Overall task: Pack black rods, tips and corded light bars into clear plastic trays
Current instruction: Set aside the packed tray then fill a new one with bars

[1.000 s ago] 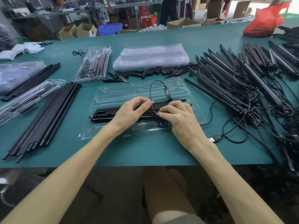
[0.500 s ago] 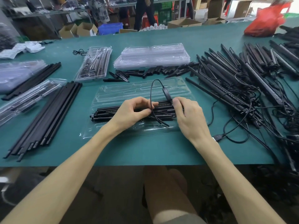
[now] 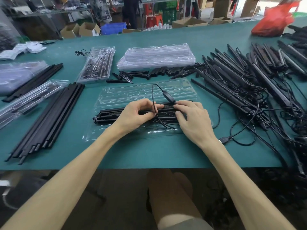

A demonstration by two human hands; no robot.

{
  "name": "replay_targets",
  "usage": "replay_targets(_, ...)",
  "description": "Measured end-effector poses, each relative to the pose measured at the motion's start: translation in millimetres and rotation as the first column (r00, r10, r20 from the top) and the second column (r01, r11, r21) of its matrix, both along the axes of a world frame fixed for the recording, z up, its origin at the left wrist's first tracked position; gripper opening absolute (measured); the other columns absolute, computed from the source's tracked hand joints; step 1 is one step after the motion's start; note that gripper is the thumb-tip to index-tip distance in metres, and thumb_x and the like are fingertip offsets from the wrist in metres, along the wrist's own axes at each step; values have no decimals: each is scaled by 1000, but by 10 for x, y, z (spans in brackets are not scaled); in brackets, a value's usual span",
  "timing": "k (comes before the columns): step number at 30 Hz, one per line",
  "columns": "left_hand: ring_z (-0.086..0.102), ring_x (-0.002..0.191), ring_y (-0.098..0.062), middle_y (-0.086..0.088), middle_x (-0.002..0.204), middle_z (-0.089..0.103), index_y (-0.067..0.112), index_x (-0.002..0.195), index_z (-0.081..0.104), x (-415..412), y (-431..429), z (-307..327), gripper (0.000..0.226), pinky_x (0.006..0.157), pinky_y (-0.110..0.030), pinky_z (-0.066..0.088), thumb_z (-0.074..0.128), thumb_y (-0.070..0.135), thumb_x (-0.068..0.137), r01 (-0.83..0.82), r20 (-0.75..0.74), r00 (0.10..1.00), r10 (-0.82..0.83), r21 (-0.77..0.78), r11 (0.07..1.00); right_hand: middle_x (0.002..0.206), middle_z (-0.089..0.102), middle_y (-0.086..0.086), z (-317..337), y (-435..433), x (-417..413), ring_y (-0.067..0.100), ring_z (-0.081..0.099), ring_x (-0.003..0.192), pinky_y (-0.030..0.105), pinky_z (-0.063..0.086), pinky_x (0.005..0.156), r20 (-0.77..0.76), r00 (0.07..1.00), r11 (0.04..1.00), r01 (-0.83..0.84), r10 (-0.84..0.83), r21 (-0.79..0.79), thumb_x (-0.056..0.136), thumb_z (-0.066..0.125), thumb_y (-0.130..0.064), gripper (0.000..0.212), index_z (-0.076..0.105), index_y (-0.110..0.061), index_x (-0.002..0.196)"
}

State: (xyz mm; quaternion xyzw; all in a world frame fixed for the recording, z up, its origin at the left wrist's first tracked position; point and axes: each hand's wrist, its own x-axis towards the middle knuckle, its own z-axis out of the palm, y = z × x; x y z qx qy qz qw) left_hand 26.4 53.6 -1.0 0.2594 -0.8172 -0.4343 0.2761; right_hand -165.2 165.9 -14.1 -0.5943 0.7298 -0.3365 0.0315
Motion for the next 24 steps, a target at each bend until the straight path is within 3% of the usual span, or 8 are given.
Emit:
replay_targets(2,60,123,-1,2,120,73,7,95,63,3,-6,-6,4,102,-13,42,67,5,94,-5,25,1000,5,-8,1000,142,55,-6,16,14,5,17,46,130,32,34,108,42,999,999,-6,7,-42,101,52,-18,34,65,-14,132)
replay_targets(6,61,121,0,8,119,73,12,101,67,11,-9,-15,6,105,-16,43,66,9,96,-30,68,997,30,-10,1000,141,53,0,81,69,-8,9,51,126,10,33,107,203,979,972,51,-4,-231,98,49,1,36,63,-2,131)
replay_targets(9,61,120,1,14,117,73,20,107,71,-3,11,-10,16,109,-31,45,63,32,99,-76,101,992,78,-17,997,137,55,2,123,88,-28,8,55,121,20,43,105,307,951,928,134,-22,-348,98,48,6,36,63,-2,130)
replay_targets(13,52,129,4,19,123,69,35,103,74,-7,31,27,46,117,-44,35,47,71,93,-94,176,979,101,-48,994,138,54,4,165,109,-57,2,54,120,18,45,102,420,906,872,248,-54,-423,100,49,2,35,61,-3,133)
replay_targets(16,53,129,2,22,122,69,33,99,77,-12,49,55,63,119,-44,31,29,75,94,-103,168,980,104,-14,995,140,52,7,232,94,-91,-11,53,115,13,44,101,457,889,842,275,-38,-464,100,47,6,39,59,-1,136)
replay_targets(19,49,130,7,28,122,67,40,102,73,4,64,63,46,118,-49,31,49,76,87,-111,221,968,118,-43,993,140,51,12,351,32,-125,7,53,127,24,45,107,471,882,806,283,-7,-520,100,46,8,39,57,2,136)
replay_targets(21,45,131,11,33,123,64,44,104,69,12,63,44,38,117,-53,30,60,74,82,-99,263,957,120,-93,991,139,51,13,428,6,-117,6,53,126,26,46,107,445,895,787,257,24,-560,99,45,10,40,57,2,136)
replay_targets(24,42,133,13,34,126,61,47,107,67,11,54,37,34,117,-53,30,56,72,87,-105,278,950,140,-136,985,136,55,13,479,-4,-49,1,53,122,25,45,107,319,947,777,167,46,-607,97,45,13,42,59,1,134)
